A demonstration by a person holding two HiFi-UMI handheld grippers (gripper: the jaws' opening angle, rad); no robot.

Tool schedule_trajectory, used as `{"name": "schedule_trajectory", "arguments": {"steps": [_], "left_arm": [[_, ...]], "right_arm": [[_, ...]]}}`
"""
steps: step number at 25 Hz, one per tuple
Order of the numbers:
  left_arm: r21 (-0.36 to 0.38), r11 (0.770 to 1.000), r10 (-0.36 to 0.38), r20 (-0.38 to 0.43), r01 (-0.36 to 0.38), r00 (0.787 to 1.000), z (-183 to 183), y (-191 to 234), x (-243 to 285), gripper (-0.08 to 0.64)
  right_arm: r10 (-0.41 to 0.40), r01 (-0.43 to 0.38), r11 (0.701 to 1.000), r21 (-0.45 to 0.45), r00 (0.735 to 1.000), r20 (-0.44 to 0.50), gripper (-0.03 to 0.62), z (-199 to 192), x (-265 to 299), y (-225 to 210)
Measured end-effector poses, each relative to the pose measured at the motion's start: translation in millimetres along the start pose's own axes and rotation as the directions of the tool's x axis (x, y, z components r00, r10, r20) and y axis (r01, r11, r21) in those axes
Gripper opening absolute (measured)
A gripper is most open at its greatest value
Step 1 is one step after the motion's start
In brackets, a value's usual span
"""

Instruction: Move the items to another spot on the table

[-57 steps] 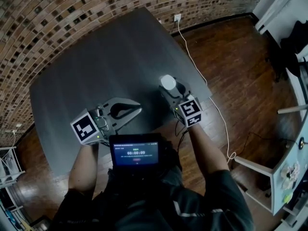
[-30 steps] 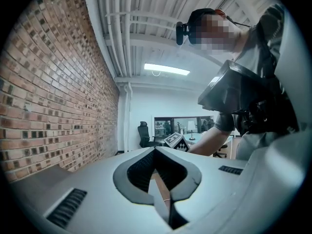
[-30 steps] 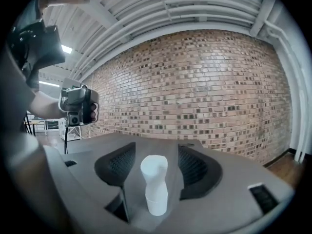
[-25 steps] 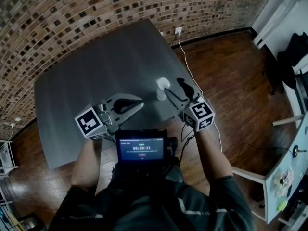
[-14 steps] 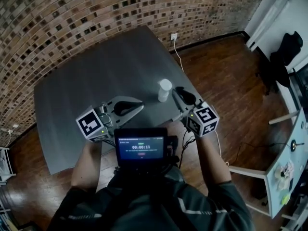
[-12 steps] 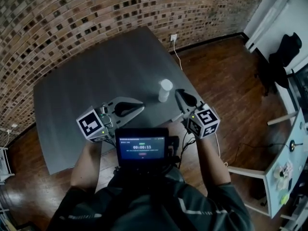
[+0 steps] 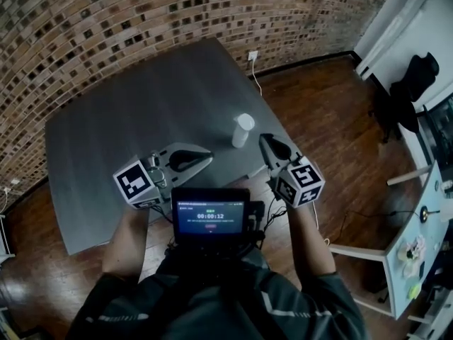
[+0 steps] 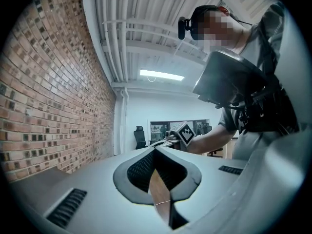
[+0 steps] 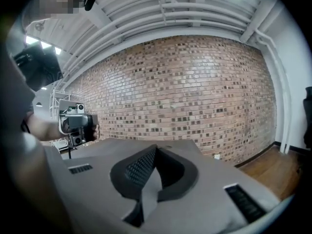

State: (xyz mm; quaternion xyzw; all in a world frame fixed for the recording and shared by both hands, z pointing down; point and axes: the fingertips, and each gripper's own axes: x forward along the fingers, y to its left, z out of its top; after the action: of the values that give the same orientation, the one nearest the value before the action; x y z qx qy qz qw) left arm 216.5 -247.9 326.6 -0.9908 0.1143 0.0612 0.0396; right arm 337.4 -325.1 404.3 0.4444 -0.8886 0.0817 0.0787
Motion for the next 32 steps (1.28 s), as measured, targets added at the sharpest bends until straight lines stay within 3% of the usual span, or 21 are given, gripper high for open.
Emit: {"name": "schedule_trajectory", "arguments": {"steps": [32], "left_arm": [[0.002,1.0,-0.004,-0.022,0.004,1.0,3.5,-5.3,-3.8,-0.003]], "right_arm": [[0.015,-0.015,1.0,-0.003,1.0,0.003,0.002,9.1,3.7,0.8]]}}
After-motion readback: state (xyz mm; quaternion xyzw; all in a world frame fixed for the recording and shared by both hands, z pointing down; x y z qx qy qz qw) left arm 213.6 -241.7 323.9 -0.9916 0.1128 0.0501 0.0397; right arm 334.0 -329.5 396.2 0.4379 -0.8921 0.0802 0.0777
